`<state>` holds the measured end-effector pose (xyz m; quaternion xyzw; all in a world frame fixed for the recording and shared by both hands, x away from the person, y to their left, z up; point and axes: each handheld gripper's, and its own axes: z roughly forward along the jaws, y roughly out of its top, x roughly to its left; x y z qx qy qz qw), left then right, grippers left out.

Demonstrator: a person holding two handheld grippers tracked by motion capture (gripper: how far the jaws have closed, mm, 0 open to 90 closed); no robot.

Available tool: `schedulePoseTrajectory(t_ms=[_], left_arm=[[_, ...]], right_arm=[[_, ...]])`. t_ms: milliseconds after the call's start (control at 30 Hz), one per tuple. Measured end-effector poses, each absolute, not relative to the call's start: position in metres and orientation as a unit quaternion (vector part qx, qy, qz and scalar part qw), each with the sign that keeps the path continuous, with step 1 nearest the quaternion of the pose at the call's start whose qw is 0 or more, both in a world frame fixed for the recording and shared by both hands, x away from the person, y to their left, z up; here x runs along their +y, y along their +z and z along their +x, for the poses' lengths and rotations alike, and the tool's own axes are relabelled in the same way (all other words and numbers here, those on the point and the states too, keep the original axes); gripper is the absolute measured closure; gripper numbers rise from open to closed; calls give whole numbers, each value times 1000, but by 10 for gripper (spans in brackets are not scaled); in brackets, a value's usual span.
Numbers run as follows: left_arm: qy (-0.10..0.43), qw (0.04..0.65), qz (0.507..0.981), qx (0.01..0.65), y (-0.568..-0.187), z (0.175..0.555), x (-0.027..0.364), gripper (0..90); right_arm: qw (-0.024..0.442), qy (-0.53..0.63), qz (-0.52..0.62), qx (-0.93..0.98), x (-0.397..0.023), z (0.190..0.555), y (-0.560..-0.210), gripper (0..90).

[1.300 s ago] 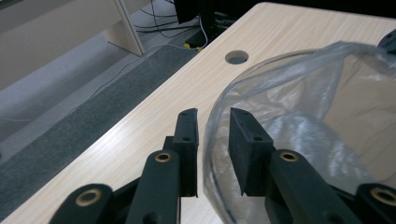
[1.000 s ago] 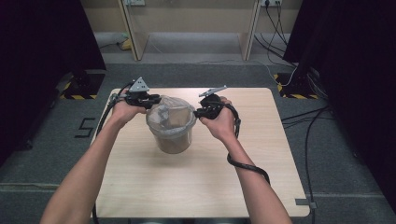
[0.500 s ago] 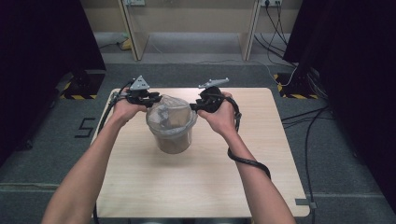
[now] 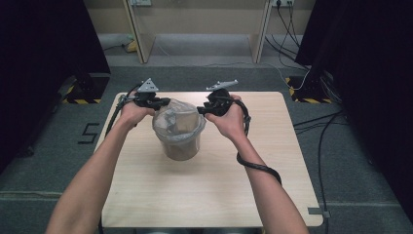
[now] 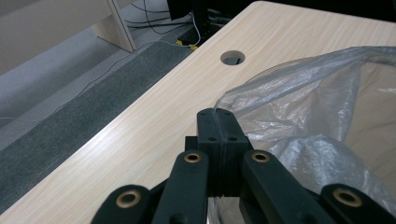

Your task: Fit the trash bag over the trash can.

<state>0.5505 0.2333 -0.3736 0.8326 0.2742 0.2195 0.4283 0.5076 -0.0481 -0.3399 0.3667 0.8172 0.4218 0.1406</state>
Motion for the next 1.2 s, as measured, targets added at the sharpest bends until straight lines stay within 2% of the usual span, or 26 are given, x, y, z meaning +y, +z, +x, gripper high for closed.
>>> schedulePoseTrajectory(t_ms=[1200], left_arm=[[238, 416, 841, 250, -363, 565, 204, 899]], right_arm=[[132, 424, 360, 821, -40, 512, -338, 607]])
